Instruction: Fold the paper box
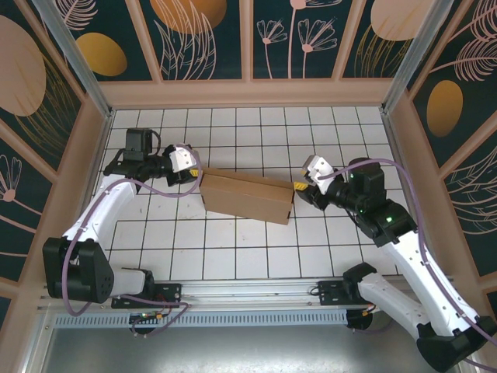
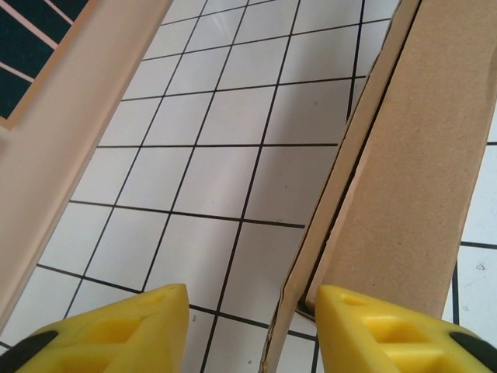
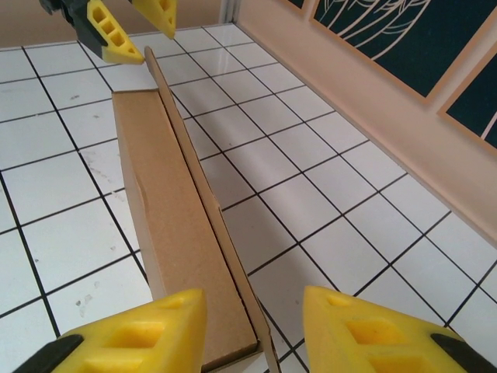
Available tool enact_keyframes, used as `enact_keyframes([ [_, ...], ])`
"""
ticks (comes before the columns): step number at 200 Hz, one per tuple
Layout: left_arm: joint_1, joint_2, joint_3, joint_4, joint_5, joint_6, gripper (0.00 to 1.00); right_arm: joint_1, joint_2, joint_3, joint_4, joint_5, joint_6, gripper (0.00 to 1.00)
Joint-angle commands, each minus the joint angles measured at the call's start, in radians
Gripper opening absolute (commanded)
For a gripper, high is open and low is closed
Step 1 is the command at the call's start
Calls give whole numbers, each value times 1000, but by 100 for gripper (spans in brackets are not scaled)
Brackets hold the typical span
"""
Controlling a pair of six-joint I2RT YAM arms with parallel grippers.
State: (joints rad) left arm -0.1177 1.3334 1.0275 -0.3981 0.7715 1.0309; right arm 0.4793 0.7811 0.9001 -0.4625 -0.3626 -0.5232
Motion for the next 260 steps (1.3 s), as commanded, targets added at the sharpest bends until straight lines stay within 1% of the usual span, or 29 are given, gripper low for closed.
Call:
enact_keyframes([
  [1,16,-8,-15,26,0,-32,45,17,5,-11,-19,28,-26,37],
  [41,17,5,-3,8,13,-48,39,25,5,-13,-25,56,-39,37],
  [64,16,-6,-24,25,46,-73,35,27,8,-21,-17,58,-40,36],
  [83,16,-17,-49,37,42,-86,33,27,16,-18,-11,64,-41,35],
  [121,16,-27,-84,67,25,-111,24,28,35,6,-12,56,-37,34],
  [138,16,-27,-80,85,43,-124,18,28,41,8,-13,58,-37,33],
  [191,12,-46,-79,108,86,-172,7,27,52,1,-21,70,-40,32],
  [211,3,-59,-93,112,88,-179,5,27,63,1,-11,65,-34,31],
  [233,-13,-66,-100,111,71,-216,2,17,88,-8,23,70,-34,30],
  [248,-24,-58,-87,81,58,-207,2,4,126,2,38,48,-37,30],
  [260,-33,-50,-77,57,47,-189,1,-18,138,4,45,8,-82,30],
])
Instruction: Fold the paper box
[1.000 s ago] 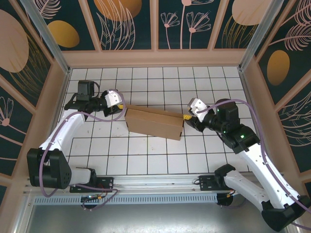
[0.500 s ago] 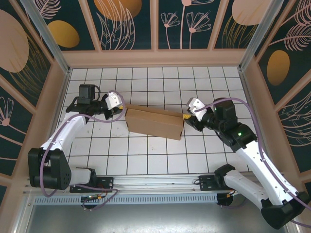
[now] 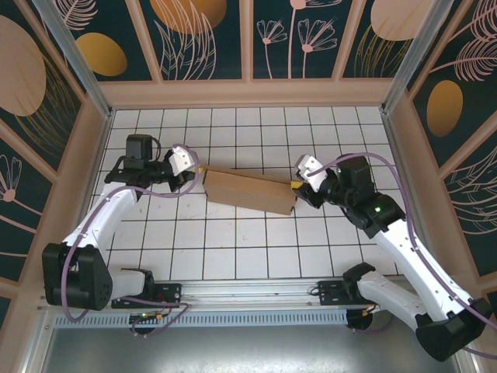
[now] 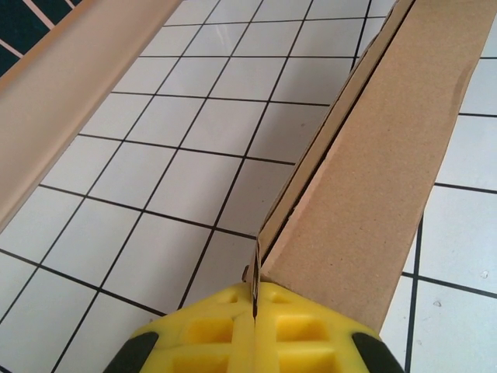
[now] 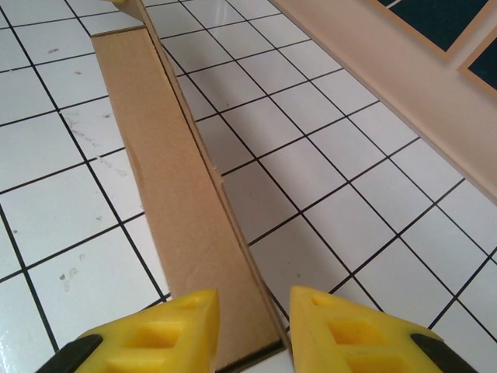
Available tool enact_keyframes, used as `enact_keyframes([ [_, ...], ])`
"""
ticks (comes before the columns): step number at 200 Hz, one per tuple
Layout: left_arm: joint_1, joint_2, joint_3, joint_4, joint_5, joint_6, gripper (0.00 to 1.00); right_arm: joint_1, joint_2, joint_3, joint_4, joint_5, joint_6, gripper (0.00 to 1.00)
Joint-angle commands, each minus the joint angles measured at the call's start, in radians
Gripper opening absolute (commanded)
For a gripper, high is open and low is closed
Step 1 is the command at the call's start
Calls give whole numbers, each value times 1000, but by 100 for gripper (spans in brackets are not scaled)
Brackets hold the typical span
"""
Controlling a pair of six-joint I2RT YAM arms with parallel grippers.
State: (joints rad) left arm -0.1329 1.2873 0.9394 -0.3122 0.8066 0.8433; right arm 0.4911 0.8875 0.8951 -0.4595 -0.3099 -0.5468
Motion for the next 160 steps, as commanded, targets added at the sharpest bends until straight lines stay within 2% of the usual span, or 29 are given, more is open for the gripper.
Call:
enact_keyframes([
  [1,-18,-4,12,-30,11,0,1,-31,31,9,44,-49,-65,30],
  [16,-23,2,13,-32,3,-2,1,-91,36,7,102,-116,-108,29],
  [28,-25,3,12,-29,-2,-7,0,-130,64,35,81,-207,-189,28],
  [54,-30,-15,-18,-2,-34,-27,0,-203,55,35,40,-347,-283,37],
  [81,-36,-18,-37,34,-46,-43,0,-232,89,48,-19,-276,-404,41],
  [107,-42,-17,-35,34,-65,-38,2,-250,120,44,-9,-271,-404,42],
  [160,-46,-15,-33,25,-83,-17,2,-253,118,-23,40,-135,-406,42],
])
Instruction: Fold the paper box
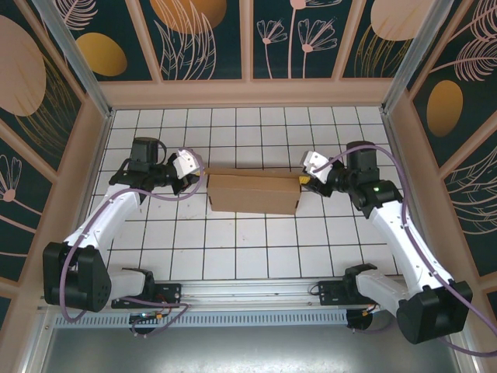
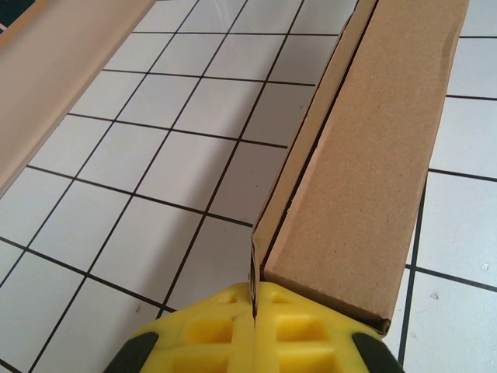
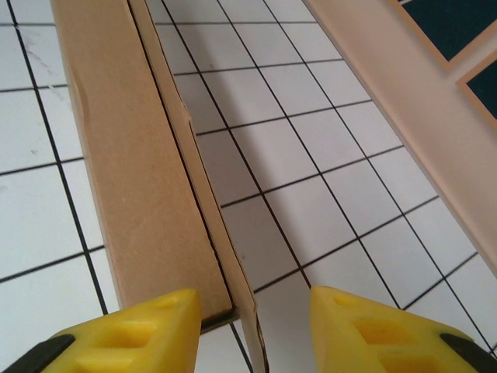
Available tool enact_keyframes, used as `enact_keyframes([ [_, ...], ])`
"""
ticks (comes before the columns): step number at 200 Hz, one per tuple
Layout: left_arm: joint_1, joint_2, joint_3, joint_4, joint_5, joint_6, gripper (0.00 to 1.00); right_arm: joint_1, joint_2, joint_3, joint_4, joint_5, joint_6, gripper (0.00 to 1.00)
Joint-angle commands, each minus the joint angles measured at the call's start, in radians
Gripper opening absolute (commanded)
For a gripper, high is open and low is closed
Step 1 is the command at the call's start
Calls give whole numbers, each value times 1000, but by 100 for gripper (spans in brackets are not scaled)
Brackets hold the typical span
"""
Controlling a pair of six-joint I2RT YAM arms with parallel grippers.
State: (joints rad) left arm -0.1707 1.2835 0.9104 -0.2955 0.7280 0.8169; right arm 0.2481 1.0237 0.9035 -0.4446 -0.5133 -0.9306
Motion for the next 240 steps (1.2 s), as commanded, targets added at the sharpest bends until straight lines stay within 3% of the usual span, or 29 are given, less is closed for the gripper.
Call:
enact_keyframes([
  [1,-9,-10,-3,9,-6,10,2,-10,-18,-32,25,70,-22,42],
  [54,-12,-6,8,-11,-24,28,2,-10,-15,-66,62,86,-15,38],
  [112,-18,-16,9,-7,-27,27,1,-4,12,-50,55,57,4,19],
  [163,-25,-29,-4,-2,-32,25,0,3,14,-63,58,59,16,11],
  [240,-32,-35,2,-15,-47,35,0,4,9,-91,83,102,30,14],
])
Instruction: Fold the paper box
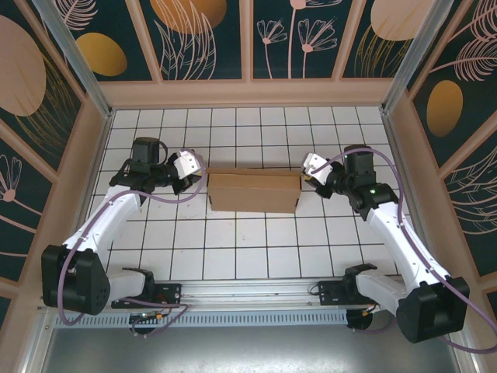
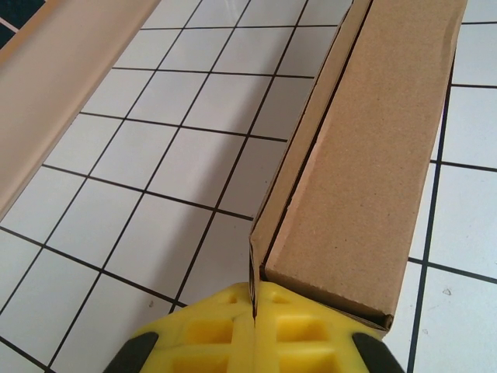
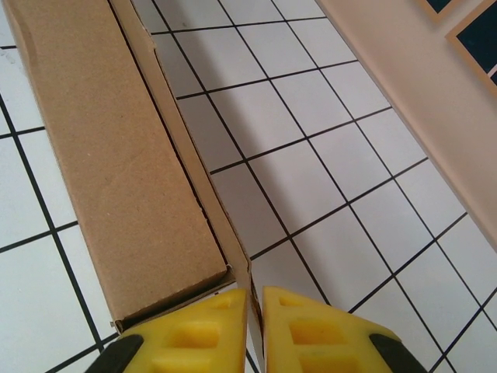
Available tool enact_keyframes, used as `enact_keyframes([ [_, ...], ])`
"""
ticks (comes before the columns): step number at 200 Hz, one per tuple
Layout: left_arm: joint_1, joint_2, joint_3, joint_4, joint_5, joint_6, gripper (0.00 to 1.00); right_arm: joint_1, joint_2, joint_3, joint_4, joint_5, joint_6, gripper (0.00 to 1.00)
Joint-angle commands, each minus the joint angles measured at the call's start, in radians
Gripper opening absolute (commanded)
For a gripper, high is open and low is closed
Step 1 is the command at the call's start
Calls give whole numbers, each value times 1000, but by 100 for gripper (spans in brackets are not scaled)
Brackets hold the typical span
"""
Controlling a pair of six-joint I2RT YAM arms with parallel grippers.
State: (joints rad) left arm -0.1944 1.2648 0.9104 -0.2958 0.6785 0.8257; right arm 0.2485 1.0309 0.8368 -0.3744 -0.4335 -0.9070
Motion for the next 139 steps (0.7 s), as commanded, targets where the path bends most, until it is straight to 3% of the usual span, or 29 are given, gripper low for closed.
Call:
enact_keyframes([
  [1,-8,-16,2,-14,3,27,0,4,3,-25,12,23,6,14],
  [43,-18,-15,3,-13,-5,25,0,3,4,-12,6,-5,23,0],
  [85,-46,-36,-11,21,4,-37,0,9,12,7,17,-69,101,0],
  [117,-49,-70,-36,93,58,-161,0,11,25,29,14,-121,176,0],
  [139,-50,-69,-40,75,45,-148,0,11,39,34,5,-124,182,0],
])
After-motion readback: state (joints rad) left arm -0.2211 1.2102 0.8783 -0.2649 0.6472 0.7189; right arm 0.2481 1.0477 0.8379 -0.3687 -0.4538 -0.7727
